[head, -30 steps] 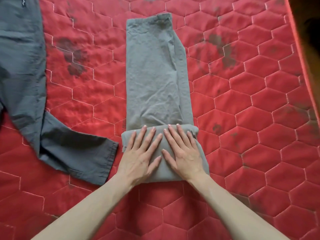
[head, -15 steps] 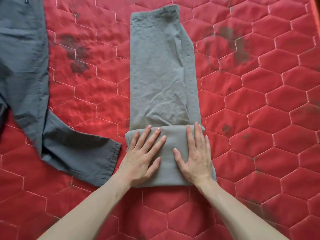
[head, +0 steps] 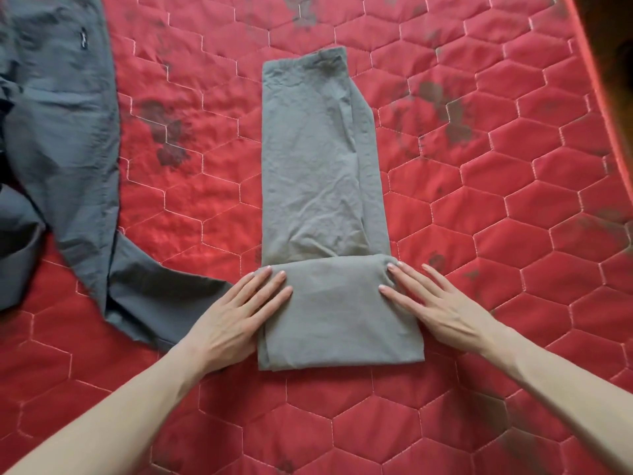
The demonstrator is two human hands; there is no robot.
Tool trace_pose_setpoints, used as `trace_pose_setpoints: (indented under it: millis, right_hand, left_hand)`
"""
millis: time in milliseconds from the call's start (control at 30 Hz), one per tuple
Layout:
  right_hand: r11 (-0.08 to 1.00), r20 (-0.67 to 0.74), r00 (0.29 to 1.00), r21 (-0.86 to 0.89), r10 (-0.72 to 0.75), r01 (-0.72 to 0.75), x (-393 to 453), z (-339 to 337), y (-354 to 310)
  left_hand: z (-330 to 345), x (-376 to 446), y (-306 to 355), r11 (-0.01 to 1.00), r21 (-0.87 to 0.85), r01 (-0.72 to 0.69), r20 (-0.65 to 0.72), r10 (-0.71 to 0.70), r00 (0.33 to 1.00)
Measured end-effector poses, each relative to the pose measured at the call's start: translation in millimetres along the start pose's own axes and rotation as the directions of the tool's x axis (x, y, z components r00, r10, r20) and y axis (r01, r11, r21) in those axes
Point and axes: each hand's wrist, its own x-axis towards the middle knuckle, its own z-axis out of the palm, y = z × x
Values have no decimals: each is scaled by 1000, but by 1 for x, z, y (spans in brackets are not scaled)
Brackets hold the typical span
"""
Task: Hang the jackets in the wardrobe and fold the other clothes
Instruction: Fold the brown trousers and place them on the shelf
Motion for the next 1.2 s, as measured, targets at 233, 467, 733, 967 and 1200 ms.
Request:
trace_pose_setpoints:
  millis: [233, 467, 733, 967, 1200]
  right_hand:
    - [996, 49, 998, 83, 40, -44, 13, -7, -11]
    - [979, 59, 998, 202, -36, 24, 13, -17, -10]
    - [877, -19, 996, 474, -87, 85, -8, -30, -21]
    - [423, 39, 891, 870, 453, -253, -11, -55, -68]
    - [-37, 268, 672, 941, 690, -337, 49, -55, -91]
  left_hand:
    - [-2, 1, 3, 999, -49, 5, 17, -5, 1000]
    - [-9, -5, -1, 982, -173, -74, 32, 81, 996]
    - [-19, -37, 27, 794, -604, 64, 0, -80, 997]
    - [-24, -41, 60, 477, -754, 451, 184, -506, 843]
    - [-23, -6, 63, 12, -831, 557, 407, -668, 623]
